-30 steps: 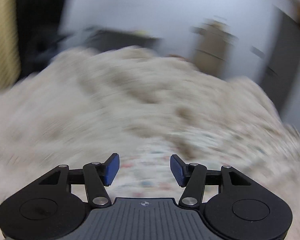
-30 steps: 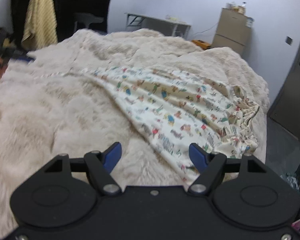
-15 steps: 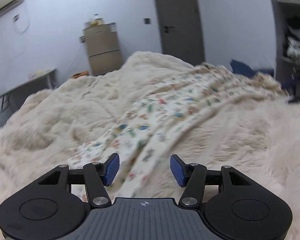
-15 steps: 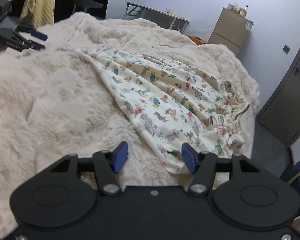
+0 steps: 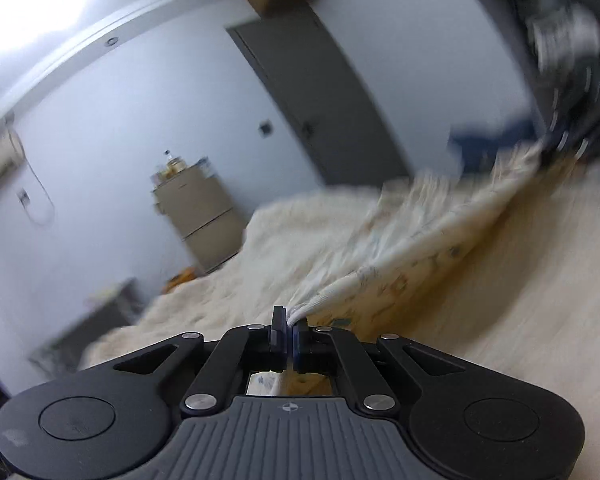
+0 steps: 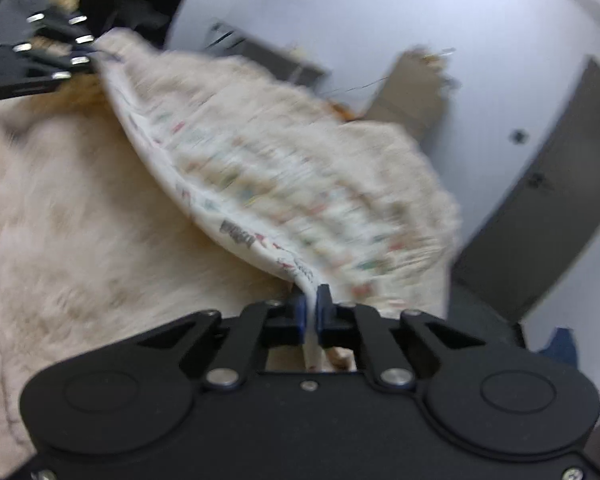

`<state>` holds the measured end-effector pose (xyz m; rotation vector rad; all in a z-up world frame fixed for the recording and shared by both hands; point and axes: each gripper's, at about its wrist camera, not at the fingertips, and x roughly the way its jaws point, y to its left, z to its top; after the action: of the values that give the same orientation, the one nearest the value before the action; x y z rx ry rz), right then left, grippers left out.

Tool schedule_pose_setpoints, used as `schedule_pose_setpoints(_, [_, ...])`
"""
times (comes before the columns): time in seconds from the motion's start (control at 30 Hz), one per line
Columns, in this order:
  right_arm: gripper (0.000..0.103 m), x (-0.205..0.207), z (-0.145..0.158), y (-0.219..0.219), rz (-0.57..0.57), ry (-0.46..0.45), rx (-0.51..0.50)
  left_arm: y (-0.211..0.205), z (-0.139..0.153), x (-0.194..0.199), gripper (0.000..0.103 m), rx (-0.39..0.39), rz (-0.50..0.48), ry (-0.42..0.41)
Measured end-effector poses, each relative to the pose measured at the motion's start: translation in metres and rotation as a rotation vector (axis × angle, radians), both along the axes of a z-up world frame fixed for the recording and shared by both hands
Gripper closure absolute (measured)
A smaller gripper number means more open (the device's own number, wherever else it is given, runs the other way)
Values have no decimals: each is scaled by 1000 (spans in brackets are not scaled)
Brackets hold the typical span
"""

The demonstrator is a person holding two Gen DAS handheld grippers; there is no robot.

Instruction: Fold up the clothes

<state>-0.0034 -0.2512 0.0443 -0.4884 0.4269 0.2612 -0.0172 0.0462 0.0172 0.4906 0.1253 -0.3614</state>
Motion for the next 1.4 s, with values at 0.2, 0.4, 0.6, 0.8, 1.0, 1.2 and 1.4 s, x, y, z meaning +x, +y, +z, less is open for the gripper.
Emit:
schedule_pose_setpoints(0.2, [96, -39, 37, -25, 101, 87, -4, -9, 7, -38, 83, 181, -103, 35])
schedule_pose_setpoints(0.4, [63, -35, 40, -49, 140, 163, 127, 5, -3, -19, 47, 92, -185, 242])
schedule_pose_setpoints(0.6, [43, 3, 29, -57, 9, 162, 262, 22, 19, -5, 35, -173, -164, 318])
schedule_pose_setpoints(0.8, [47, 47, -19, -48, -157, 209, 266, 12, 37, -11, 35, -228, -204, 364])
schedule_pose_setpoints(1.0, [100, 48, -27, -77, -200, 239, 346, 29, 45, -29, 35, -194, -207, 320])
schedule_pose_setpoints(1.2, [98, 0, 1, -141, -267, 236, 281, 38, 27, -13, 35, -232, -164, 373])
schedule_pose_setpoints(1.4, [67, -16, 16, -146, -290, 163, 269, 26, 19, 0, 35, -195, -153, 381])
